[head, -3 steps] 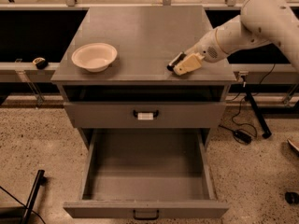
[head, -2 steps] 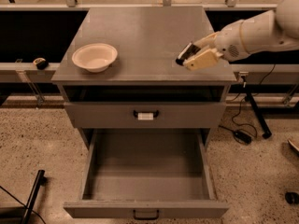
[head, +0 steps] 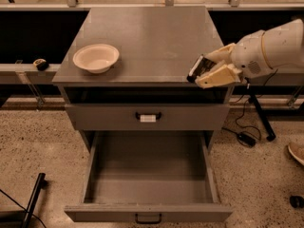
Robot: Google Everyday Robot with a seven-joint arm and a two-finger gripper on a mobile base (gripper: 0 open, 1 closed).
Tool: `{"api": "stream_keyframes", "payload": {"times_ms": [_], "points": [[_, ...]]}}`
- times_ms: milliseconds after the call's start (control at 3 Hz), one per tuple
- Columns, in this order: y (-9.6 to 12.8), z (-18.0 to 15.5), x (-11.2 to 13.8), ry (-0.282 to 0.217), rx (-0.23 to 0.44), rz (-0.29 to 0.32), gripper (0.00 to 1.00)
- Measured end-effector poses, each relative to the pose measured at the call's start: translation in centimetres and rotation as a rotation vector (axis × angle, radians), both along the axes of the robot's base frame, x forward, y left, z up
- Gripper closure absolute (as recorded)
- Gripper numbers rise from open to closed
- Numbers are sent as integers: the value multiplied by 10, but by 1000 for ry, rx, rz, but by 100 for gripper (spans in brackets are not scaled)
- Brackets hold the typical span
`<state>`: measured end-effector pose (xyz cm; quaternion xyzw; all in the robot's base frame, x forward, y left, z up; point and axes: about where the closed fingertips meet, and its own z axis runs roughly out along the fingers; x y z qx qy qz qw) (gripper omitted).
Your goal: Place rxbar chocolate into middle drawer
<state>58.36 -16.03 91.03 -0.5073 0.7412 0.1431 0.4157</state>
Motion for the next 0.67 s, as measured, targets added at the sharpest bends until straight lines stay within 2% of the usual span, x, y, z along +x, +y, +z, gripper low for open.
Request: {"api": "stream_keyframes", "payload": {"times_ms": [333,667], "points": [[3,-23,1,17,8,11,100],[17,-49,-16,-28,69,33,100]]}}
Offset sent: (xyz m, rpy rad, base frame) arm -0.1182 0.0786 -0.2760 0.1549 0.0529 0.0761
